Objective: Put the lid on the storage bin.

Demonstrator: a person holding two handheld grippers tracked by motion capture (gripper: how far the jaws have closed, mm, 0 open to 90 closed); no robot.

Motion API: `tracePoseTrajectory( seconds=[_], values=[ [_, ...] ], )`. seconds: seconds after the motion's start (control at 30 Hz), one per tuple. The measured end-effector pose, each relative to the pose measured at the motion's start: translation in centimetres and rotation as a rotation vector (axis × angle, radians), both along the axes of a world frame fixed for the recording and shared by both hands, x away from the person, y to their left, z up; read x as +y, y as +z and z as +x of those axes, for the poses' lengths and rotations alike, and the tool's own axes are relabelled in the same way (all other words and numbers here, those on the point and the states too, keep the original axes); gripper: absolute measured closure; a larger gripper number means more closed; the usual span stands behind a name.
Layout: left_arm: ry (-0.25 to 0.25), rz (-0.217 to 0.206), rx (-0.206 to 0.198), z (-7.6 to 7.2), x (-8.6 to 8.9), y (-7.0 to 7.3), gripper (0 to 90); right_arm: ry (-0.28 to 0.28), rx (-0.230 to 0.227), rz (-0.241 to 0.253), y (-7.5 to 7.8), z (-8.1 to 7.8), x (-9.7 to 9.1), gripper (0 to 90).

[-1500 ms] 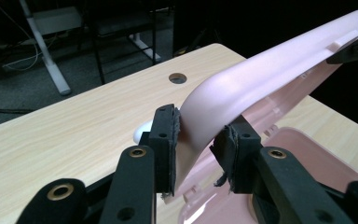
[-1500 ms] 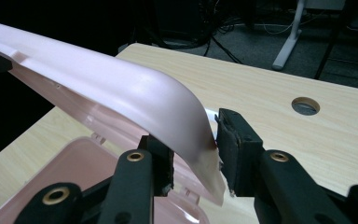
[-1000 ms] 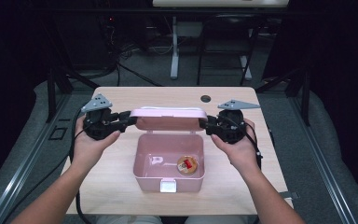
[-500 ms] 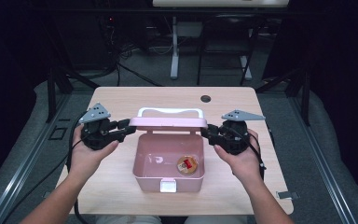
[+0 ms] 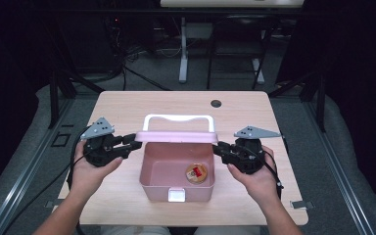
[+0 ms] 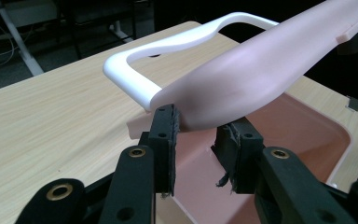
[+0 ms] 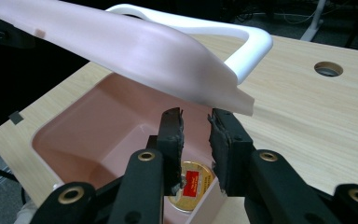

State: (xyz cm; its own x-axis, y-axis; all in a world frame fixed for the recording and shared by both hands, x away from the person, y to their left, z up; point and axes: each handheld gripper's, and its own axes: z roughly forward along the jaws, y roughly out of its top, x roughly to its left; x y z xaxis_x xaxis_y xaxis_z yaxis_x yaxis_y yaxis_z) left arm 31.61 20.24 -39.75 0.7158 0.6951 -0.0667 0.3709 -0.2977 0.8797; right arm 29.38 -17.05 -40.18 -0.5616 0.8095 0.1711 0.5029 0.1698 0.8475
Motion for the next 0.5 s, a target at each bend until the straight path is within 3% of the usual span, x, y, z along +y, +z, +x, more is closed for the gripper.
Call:
tracePoseTrajectory(
  seconds=[0.23,0.5],
  values=[
    [0.001,0.009,-0.015,-0.7,0.0,-0.5,68.3,0.013,-0.001,-0.007,-0.2,-1.0,0.2,73.4],
    [-0.012,-0.005,-0.003,-1.2,0.2,-1.2,68.6,0.017,0.033,-0.005,-0.9,-1.3,-0.4,73.3]
  ],
)
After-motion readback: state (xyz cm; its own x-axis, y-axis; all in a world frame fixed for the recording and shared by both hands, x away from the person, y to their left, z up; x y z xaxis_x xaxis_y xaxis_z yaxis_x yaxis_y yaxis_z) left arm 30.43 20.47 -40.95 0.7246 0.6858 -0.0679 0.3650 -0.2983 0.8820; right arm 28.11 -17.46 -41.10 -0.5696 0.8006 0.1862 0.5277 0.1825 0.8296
